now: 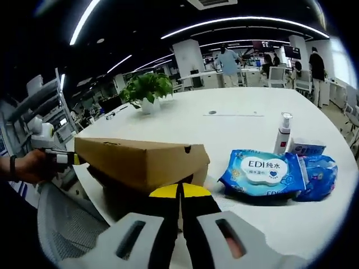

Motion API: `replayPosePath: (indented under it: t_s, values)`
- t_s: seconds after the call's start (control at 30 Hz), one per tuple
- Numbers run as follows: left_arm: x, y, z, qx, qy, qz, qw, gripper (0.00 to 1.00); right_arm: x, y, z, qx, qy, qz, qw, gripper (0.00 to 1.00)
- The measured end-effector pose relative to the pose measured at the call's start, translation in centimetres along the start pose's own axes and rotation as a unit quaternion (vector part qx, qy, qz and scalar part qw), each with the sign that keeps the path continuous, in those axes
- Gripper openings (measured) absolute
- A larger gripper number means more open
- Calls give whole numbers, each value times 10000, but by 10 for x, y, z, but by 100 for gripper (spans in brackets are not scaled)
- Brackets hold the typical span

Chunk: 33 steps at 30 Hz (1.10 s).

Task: Operate the shoe box by opening the lid, removing the specified soft item, and placing it in the target area until the item is outside and the box remains undamaged.

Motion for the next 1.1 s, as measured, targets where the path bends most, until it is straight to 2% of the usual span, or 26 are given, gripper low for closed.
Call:
replayPosePath:
  t_s: [0.23,0.37,0.63,0.73,0.77,0.9,0.97,1.1]
  values:
    - [8,3,9,60,-171,105,9998,17,-8,-6,5,-50,23,-25,10000,0]
    - [12,12,12,292,-288,93,9991,18,-13,-8,9,-84,40,-91,9999,0]
    - [20,22,32,481,-534,291,9970,19,-11,-3,20,-23,-8,-194,9998,0]
    - [27,18,37,375,-608,461,9964,21,-9,0,19,16,-53,-217,9998,0]
    - [30,13,36,242,-615,524,9964,22,-7,1,18,39,-90,-253,9996,0]
    - [24,0,28,-29,-359,517,9980,26,1,7,11,136,-270,-430,9986,2]
    - [19,-6,23,-143,-201,573,9981,29,7,12,7,211,-329,-401,9984,7]
    - [18,-5,13,-76,-154,691,9975,30,14,20,1,349,-477,-533,9968,22]
Point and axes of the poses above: the point that each gripper's makers call its tool centre point, and the gripper's own axes: z roughly backward along the fingers, x roughly to its left, y roughly out of its underside, the point moved 1 cm from there along z, roughly backward along the fingers, and after that the axes turned 11 degrees about -z, right-handed, at the moved point
